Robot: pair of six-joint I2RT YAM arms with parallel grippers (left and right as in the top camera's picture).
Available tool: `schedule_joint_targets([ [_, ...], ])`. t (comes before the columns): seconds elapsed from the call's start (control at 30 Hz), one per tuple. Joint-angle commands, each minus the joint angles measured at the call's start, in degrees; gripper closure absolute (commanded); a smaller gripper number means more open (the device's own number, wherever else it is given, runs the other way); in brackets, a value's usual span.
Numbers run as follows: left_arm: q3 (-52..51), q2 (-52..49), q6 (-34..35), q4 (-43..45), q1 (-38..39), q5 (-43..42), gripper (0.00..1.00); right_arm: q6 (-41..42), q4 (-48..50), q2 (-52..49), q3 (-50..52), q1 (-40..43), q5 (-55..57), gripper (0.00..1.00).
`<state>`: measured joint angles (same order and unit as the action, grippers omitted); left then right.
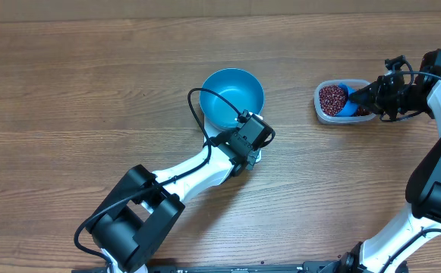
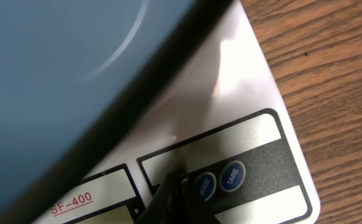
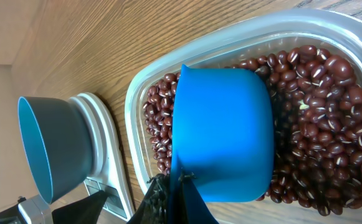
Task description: Scoop item into bowl and weigh 150g on scale
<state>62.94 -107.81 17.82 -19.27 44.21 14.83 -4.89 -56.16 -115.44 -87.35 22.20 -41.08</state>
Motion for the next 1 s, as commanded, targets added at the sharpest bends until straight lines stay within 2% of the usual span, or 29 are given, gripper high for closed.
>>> schedule_joint_targets([
  [0.0, -0.9, -3.5, 0.2, -0.7, -0.4, -0.9, 0.96, 0.2, 0.2, -4.3, 3.4, -1.3, 8.0, 0.96],
  [0.33, -0.4, -3.5, 4.1, -4.0, -0.5, 1.3, 0.96, 0.2, 0.3, -4.3, 3.4, -1.3, 8.0, 0.96],
  [0.87, 0.1, -2.9, 3.4, -3.1, -0.5, 1.3, 0.96, 0.2, 0.4, -4.3, 3.4, -1.3, 8.0, 0.96],
  [0.97, 2.7, 0.5, 3.4, -6.1, -0.5, 1.2, 0.96, 0.2, 0.6, -4.3, 3.4, -1.3, 8.0, 0.96],
])
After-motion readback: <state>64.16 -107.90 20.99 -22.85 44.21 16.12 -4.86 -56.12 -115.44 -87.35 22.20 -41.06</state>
